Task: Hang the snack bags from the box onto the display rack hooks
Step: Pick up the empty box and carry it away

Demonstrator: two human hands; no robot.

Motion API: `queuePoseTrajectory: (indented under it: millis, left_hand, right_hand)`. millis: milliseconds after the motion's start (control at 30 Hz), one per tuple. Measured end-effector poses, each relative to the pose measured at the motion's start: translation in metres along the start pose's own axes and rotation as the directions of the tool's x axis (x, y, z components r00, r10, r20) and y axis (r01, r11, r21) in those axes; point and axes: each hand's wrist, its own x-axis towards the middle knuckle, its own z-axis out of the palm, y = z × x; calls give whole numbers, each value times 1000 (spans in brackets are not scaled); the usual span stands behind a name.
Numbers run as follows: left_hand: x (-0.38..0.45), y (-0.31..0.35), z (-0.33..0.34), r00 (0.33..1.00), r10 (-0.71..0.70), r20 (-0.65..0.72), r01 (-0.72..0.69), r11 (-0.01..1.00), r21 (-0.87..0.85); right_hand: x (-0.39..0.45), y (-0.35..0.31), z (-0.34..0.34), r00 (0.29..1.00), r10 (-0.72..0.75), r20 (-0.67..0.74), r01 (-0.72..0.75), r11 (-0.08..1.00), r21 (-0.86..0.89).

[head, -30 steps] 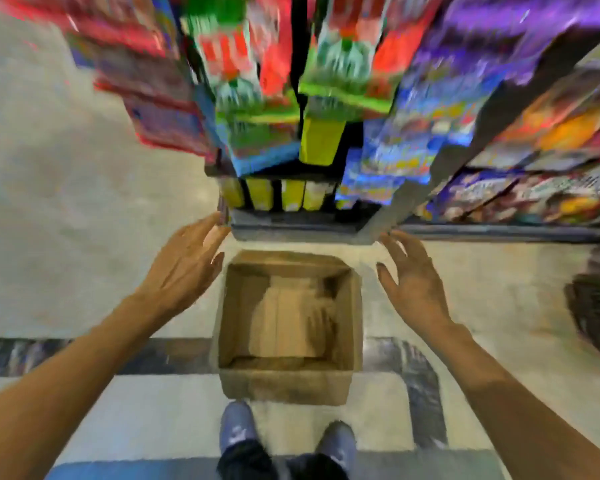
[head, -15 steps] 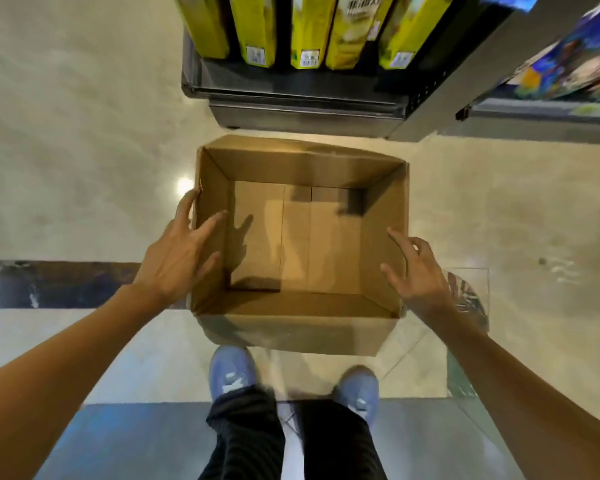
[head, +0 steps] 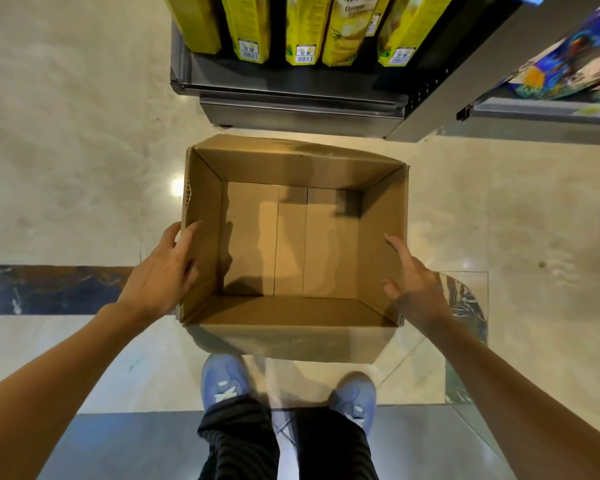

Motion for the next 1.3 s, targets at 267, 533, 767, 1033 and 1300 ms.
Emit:
queuePoseTrajectory:
  millis: [267, 533, 767, 1033, 1300]
  left_hand:
    - [7, 16, -15, 998, -37, 45, 42, 992, -121]
    - [-43, 35, -84, 988, -148, -50, 136, 970, -200]
    - [-146, 58, -205, 950, -233, -208, 170, 944, -282]
    - [-325, 78, -329, 843, -343, -415, 202, 916, -346]
    - [-471, 91, -414, 663, -438, -608, 252, 894, -370]
  right_hand:
    - [-2, -17, -7, 997, 74, 34, -74, 997, -13]
    - [-40, -71, -80, 999, 54, 9, -53, 998, -36]
    - [-114, -154, -178, 965, -262, 34, 262, 965, -1]
    - [-213, -268, -278, 851, -513, 113, 524, 841, -131]
    - [-307, -386, -346, 671, -724, 161, 738, 631, -239]
